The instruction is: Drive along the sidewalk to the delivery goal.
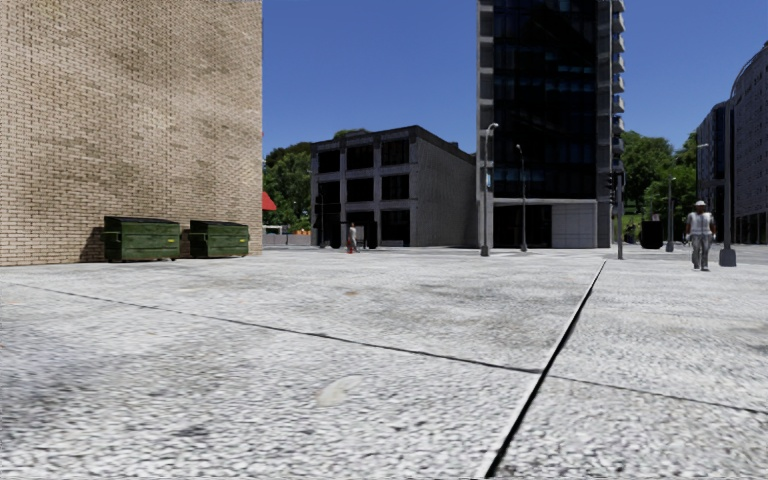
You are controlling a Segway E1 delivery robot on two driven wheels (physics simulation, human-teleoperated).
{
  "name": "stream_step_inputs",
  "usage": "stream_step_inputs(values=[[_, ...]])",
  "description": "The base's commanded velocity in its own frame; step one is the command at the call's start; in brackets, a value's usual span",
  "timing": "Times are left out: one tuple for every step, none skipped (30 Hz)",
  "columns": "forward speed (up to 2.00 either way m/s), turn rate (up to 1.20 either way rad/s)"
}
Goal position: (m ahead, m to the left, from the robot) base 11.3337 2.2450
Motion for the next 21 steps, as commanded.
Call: stream_step_inputs(values=[[2.00, 0.00], [2.00, 0.00], [2.00, 0.00], [2.00, 0.00], [2.00, 0.00], [2.00, 0.00], [2.00, 0.00], [2.00, 0.00], [2.00, 0.00], [2.00, 0.00], [2.00, 0.00], [2.00, 0.00], [2.00, 0.00], [2.00, 0.00], [2.00, 0.00], [2.00, 0.00], [2.00, 0.00], [2.00, 0.00], [2.00, 0.00], [2.00, 0.00], [2.00, 0.00]])
